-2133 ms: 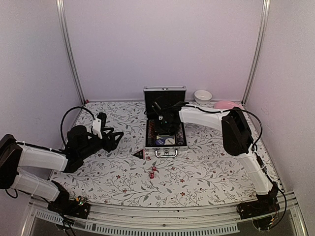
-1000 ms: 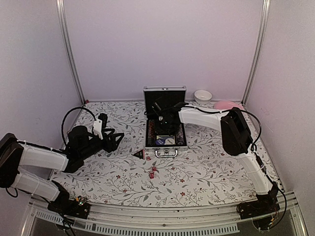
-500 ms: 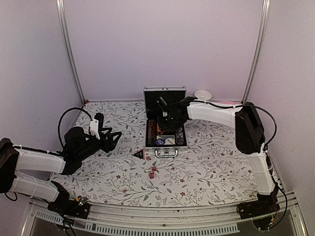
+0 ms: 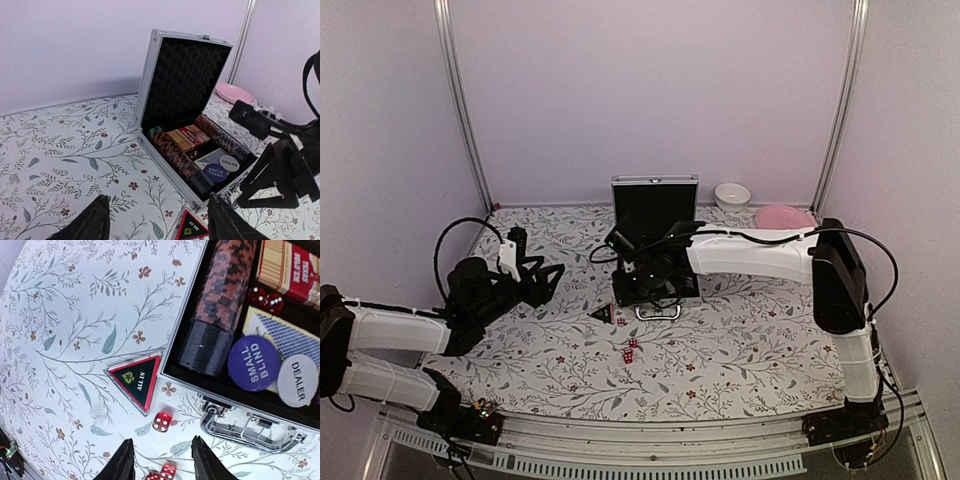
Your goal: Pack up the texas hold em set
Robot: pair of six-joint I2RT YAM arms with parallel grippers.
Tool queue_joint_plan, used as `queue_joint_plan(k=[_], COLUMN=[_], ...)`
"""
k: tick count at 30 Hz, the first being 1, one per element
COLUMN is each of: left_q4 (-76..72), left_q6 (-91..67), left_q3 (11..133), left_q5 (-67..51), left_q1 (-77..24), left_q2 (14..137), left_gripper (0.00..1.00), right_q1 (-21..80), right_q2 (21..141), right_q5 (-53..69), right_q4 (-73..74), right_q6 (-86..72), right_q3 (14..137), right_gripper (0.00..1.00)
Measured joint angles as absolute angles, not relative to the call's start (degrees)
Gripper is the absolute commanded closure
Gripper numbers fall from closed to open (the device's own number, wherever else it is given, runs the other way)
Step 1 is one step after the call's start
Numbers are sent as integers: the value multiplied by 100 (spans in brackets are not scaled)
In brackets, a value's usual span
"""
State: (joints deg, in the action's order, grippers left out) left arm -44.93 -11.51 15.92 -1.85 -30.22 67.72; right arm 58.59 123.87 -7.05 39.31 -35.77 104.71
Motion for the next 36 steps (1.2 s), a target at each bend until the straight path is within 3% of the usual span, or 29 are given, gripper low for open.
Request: queue_joint_plan(k=[10,36], left_q4=[-4466,-4462], left_q6=[-1168,-1210], left_q3=[1592,1592], left_q5=[-169,-139], left_q1=[-3022,-3020], left_q2=[6772,6772], left_gripper=[33,33], right_q1=[5964,6075], right_q2=[13161,13692], right_q5=[-416,-617], right_q4=[3983,4316], right_q6=[-3944,-3981], right_q3=[10866,11281], right_gripper=[62,71])
